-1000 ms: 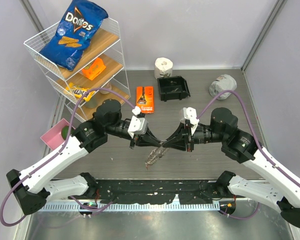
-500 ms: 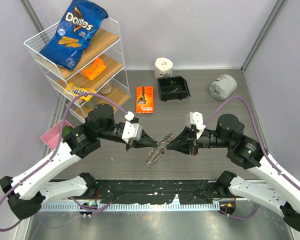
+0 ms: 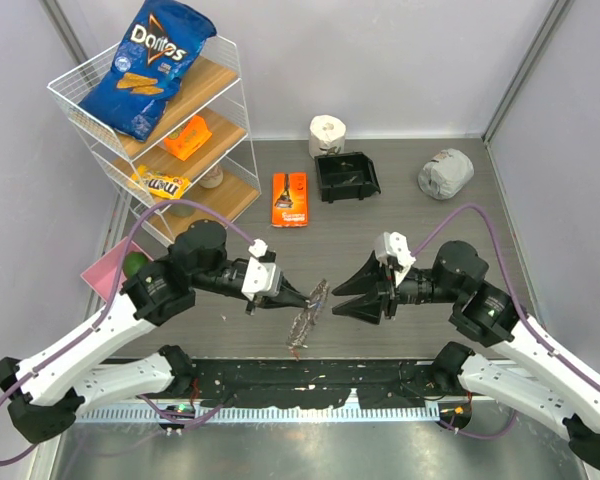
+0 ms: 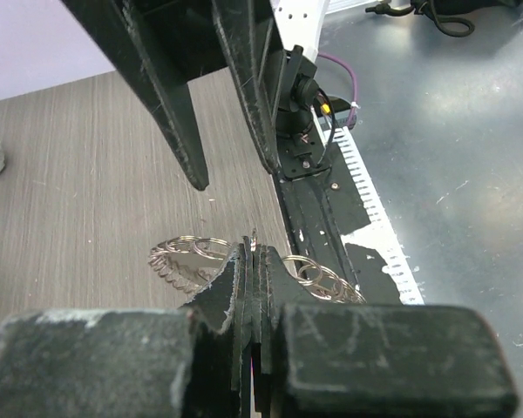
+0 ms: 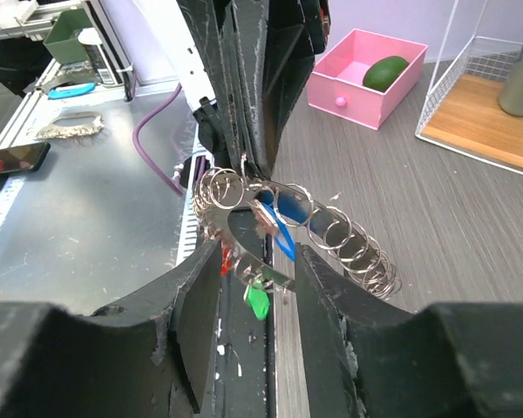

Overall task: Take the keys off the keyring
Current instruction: Remove the key from the keyring.

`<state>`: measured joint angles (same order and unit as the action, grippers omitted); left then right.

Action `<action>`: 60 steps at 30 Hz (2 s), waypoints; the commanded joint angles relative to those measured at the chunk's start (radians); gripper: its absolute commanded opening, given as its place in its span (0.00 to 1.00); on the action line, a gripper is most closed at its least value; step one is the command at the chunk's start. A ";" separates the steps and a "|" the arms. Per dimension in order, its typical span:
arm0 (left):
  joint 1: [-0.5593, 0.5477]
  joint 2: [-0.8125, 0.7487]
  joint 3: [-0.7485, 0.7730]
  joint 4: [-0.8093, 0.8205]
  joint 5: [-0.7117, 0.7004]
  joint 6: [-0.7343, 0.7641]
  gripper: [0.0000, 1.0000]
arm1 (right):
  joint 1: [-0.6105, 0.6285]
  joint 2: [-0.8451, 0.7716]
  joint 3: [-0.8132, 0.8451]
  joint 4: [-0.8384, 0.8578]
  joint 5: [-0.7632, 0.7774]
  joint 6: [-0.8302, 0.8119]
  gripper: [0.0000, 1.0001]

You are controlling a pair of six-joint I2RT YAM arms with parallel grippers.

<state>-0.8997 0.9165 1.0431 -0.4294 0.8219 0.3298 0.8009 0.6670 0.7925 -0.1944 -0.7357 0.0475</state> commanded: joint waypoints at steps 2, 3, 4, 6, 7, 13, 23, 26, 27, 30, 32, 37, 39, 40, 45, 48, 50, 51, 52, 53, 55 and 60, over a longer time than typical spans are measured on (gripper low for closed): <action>-0.018 -0.048 -0.009 0.049 0.016 0.035 0.00 | 0.000 -0.018 -0.062 0.188 -0.068 0.098 0.45; -0.021 -0.048 -0.011 0.053 0.020 0.035 0.00 | 0.006 -0.020 -0.067 0.188 -0.062 0.100 0.45; -0.024 -0.051 -0.012 0.060 0.025 0.037 0.00 | 0.009 -0.021 -0.082 0.220 -0.057 0.097 0.44; -0.027 -0.056 -0.020 0.073 0.026 0.035 0.00 | 0.036 -0.027 -0.099 0.237 -0.038 0.092 0.45; -0.030 -0.057 -0.025 0.080 0.023 0.035 0.00 | 0.044 -0.027 -0.108 0.243 -0.015 0.092 0.44; -0.039 -0.061 -0.026 0.093 0.017 0.025 0.00 | 0.109 -0.018 -0.133 0.268 0.067 0.048 0.42; -0.048 -0.082 -0.029 0.112 0.017 0.014 0.00 | 0.187 0.074 -0.110 0.291 0.130 0.020 0.39; -0.050 -0.096 -0.031 0.118 0.017 0.011 0.00 | 0.196 0.086 -0.118 0.294 0.150 0.015 0.42; -0.050 -0.099 -0.031 0.119 0.019 0.009 0.00 | 0.201 0.086 -0.118 0.297 0.150 0.014 0.43; -0.051 -0.103 -0.031 0.121 0.020 0.006 0.00 | 0.211 0.095 -0.122 0.332 0.148 0.028 0.43; -0.051 -0.105 -0.031 0.121 0.019 0.006 0.00 | 0.216 0.100 -0.121 0.352 0.141 0.038 0.35; -0.053 -0.108 -0.041 0.123 0.003 0.009 0.00 | 0.222 0.108 -0.130 0.394 0.114 0.072 0.33; -0.053 -0.111 -0.041 0.127 -0.001 0.009 0.00 | 0.224 0.115 -0.136 0.417 0.107 0.081 0.34; -0.053 -0.113 -0.041 0.127 -0.003 0.009 0.00 | 0.227 0.117 -0.139 0.424 0.107 0.083 0.33; -0.053 -0.125 -0.040 0.130 -0.015 0.011 0.00 | 0.238 0.138 -0.137 0.432 0.098 0.089 0.33; -0.053 -0.136 -0.045 0.129 -0.029 0.014 0.00 | 0.241 0.135 -0.141 0.417 0.096 0.086 0.25; -0.053 -0.140 -0.048 0.130 -0.036 0.017 0.00 | 0.241 0.123 -0.148 0.409 0.098 0.086 0.14; -0.053 -0.145 -0.049 0.127 -0.041 0.017 0.00 | 0.239 0.112 -0.150 0.403 0.098 0.087 0.08; -0.053 -0.146 -0.052 0.126 -0.046 0.018 0.00 | 0.241 0.099 -0.150 0.397 0.101 0.087 0.06; -0.053 -0.148 -0.051 0.123 -0.050 0.020 0.00 | 0.241 0.094 -0.148 0.382 0.107 0.087 0.05; -0.051 -0.145 -0.051 0.113 -0.052 0.021 0.00 | 0.242 0.066 -0.145 0.350 0.122 0.075 0.05; -0.053 -0.143 -0.057 0.100 -0.067 0.025 0.00 | 0.241 0.005 -0.128 0.291 0.159 0.045 0.05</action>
<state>-0.9489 0.7891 0.9829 -0.3862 0.7753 0.3443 1.0351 0.7170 0.6411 0.1314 -0.6037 0.1249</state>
